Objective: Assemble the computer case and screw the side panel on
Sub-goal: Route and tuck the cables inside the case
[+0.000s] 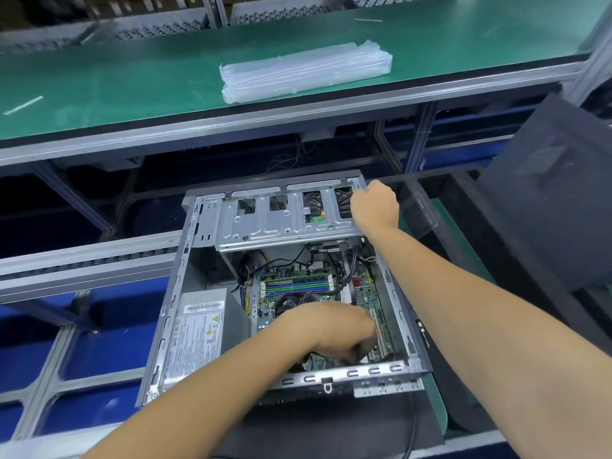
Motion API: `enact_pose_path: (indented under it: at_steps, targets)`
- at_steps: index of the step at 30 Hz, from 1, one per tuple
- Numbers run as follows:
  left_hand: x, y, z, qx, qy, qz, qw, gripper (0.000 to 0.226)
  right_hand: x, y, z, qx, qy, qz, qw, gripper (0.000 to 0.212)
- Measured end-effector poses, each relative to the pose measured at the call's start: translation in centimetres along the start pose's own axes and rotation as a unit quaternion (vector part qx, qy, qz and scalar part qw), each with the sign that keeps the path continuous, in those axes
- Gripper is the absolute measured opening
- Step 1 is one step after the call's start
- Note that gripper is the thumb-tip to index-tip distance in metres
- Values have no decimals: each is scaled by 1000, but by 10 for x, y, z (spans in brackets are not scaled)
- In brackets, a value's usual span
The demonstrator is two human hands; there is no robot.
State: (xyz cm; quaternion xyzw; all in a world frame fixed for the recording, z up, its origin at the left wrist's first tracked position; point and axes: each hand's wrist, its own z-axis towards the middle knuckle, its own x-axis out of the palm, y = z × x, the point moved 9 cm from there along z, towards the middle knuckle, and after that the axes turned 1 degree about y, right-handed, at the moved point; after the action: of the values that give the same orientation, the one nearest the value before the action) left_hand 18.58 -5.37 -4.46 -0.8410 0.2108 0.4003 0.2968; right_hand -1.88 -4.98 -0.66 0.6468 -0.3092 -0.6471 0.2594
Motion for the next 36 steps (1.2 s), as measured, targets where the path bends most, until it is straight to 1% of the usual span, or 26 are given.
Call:
enact_pose_path:
  at_steps: [4, 7, 9, 10, 12, 13, 15, 17, 19, 20, 21, 23, 24, 26, 27, 28, 29, 30, 31, 32, 33, 35, 36]
  targets:
    - [-10, 13, -15, -14, -43, -74, 996, 19, 0, 0, 0, 0, 2, 0, 1000, 31]
    - [-16, 41, -37, -69, -70, -119, 988, 19, 0, 0, 0, 0, 1, 0, 1000, 31]
    - [-18, 63, -52, -110, -77, -122, 983, 22, 0, 0, 0, 0, 1, -1, 1000, 31]
    - [-21, 71, -58, -126, -88, -98, 983, 24, 0, 0, 0, 0, 1, -1, 1000, 31]
    - [-29, 81, -63, -147, -107, 15, 983, 34, 1, 0, 0, 1, 1, -1, 1000, 31]
    - [-31, 84, -63, -163, -99, 67, 979, 40, 1, 0, 0, 0, 2, -1, 1000, 32]
    - [-30, 90, -62, -205, -67, 120, 969, 44, 1, 0, 0, 0, 4, -3, 1000, 32]
    - [-32, 88, -57, -233, -53, 154, 959, 35, 1, 0, 0, 0, 3, -5, 1000, 32]
    - [-38, 86, -55, -244, -52, 157, 956, 19, 1, 0, 0, -1, 2, -4, 1000, 33]
    - [-39, 89, -56, -247, -48, 141, 958, 11, 0, 0, 1, -1, 2, -3, 1000, 33]
    - [-38, 93, -58, -248, -39, 119, 961, 9, 0, 0, 1, -1, 1, -2, 1000, 33]
    - [-33, 96, -64, -236, -17, 63, 970, 11, 1, 0, 1, -1, 2, 0, 1000, 33]
    - [-32, 95, -66, -221, -24, 21, 975, 14, 1, 0, 1, -1, 3, 0, 1000, 33]
    - [-36, 91, -67, -185, -67, -83, 977, 19, 3, 0, 2, 0, 5, 0, 1000, 33]
    - [-38, 88, -66, -170, -89, -123, 974, 16, 3, 0, 3, 1, 6, 1, 1000, 33]
    - [-40, 86, -64, -161, -100, -143, 972, 8, 3, 0, 3, 2, 7, 0, 1000, 33]
    - [-41, 86, -61, -158, -107, -145, 971, 11, 3, 0, 4, 2, 7, -3, 1000, 34]
    - [-41, 85, -58, -160, -109, -128, 973, 22, 3, 0, 4, 3, 7, -7, 1000, 35]
    - [-40, 85, -54, -166, -111, -103, 975, 28, 3, 1, 4, 3, 6, -10, 1000, 36]
    - [-41, 85, -50, -166, -121, -87, 975, 28, 3, 1, 3, 2, 6, -12, 1000, 36]
    - [-42, 83, -47, -158, -136, -88, 974, 24, 3, 1, 3, 1, 6, -13, 1000, 36]
    - [-47, 80, -44, -134, -169, -113, 970, 16, 3, 0, 4, 0, 6, -13, 1000, 37]
    - [-50, 78, -44, -123, -180, -120, 968, 19, 4, 0, 4, 0, 6, -14, 1000, 37]
